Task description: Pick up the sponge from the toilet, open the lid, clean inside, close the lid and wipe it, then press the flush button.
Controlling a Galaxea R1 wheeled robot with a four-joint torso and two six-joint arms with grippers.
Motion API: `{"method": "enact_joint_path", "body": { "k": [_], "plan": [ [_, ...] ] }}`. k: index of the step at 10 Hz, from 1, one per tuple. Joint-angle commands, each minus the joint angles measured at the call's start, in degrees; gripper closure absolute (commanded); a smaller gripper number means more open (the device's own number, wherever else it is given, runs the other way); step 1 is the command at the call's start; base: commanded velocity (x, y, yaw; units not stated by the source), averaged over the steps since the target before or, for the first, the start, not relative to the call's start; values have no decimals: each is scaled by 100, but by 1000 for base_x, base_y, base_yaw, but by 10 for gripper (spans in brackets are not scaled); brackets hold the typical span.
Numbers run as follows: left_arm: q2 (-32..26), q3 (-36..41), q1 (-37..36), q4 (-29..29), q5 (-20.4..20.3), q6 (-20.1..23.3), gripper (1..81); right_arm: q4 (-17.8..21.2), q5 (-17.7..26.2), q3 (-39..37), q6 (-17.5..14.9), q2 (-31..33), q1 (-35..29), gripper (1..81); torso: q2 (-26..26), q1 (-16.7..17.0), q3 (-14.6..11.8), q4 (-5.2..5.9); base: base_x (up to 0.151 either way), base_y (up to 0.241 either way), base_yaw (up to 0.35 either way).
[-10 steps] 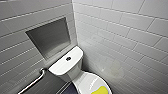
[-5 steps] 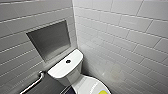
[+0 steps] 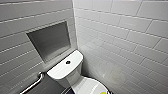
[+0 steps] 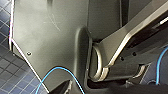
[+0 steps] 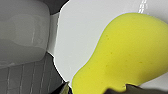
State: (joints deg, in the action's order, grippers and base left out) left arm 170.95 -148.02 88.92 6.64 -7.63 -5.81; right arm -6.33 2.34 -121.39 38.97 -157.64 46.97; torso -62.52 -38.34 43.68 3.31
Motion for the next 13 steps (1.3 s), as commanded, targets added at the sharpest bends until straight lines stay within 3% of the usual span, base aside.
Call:
{"method": "enact_joint_path", "body": {
  "k": [1, 6, 11, 12, 13],
  "plan": [
    [10, 27, 78, 4, 394, 28, 10, 87, 205, -269, 383, -183, -526, 10, 0, 0, 0, 0, 0, 0, 0],
    [36, 27, 43, 12, 394, 37, 10, 157, 223, -349, 698, -174, -421, 10, -2, 0, 0, 0, 0, 0, 0],
    [45, 18, 43, 4, 403, 28, 10, 518, 249, -567, 726, -385, -385, 10, -4, 0, 0, 0, 0, 0, 0],
    [54, -17, 43, 4, 403, 28, 10, 527, 249, -735, 726, -464, -376, 10, -577, -369, 0, 0, 0, 0, 0],
    [63, -34, 43, 4, 403, 28, 10, 518, 249, -788, 726, -491, -385, 10, -606, -385, 0, 0, 0, 0, 0]
  ]
}}
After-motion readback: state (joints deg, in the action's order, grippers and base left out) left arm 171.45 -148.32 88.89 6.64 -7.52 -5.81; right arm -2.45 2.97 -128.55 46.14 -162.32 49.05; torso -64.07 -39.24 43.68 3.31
